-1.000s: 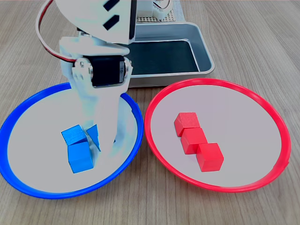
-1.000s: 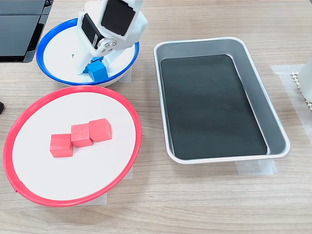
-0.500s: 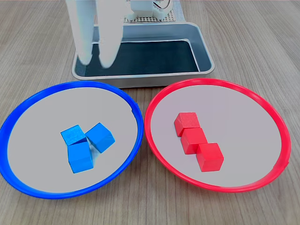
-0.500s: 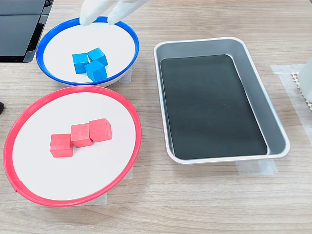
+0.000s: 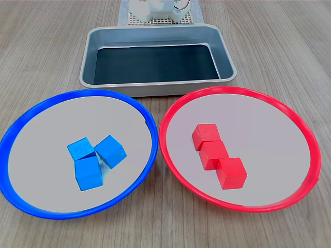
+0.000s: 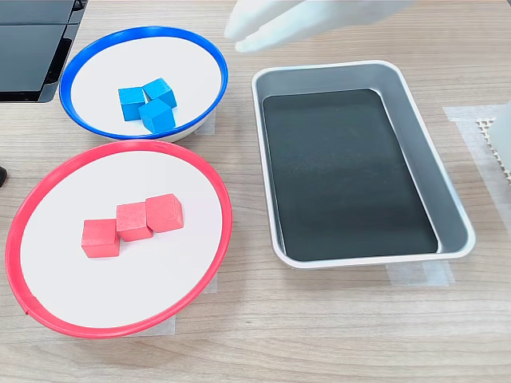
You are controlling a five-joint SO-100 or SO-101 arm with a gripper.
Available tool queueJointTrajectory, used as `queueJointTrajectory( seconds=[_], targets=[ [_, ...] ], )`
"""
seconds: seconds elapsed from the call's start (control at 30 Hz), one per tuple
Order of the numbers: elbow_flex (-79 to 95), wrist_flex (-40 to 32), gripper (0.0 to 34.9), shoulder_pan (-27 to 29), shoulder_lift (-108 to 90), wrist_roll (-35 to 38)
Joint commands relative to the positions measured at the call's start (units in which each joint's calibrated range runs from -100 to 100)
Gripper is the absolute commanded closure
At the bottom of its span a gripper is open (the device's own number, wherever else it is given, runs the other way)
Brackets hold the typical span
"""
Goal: Relocate any misplaced blocks to their matching dishes.
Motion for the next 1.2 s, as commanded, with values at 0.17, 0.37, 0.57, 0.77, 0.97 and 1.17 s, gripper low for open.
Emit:
queueJointTrajectory(
  seconds=[0.17,0.37,0.57,0.77,0.97,1.17],
  targets=[
    [17.53,-1.64,34.6,0.88,-21.30,-11.14],
    [26.90,3.06,34.2,0.98,-32.73,-14.65],
    [35.28,8.59,33.5,0.50,-42.62,-15.87],
    [38.10,14.53,33.0,-0.25,-47.40,-16.90],
    [39.01,19.49,33.4,-0.15,-49.79,-16.75],
    [40.38,20.64,33.5,0.32,-50.72,-16.51]
  ],
)
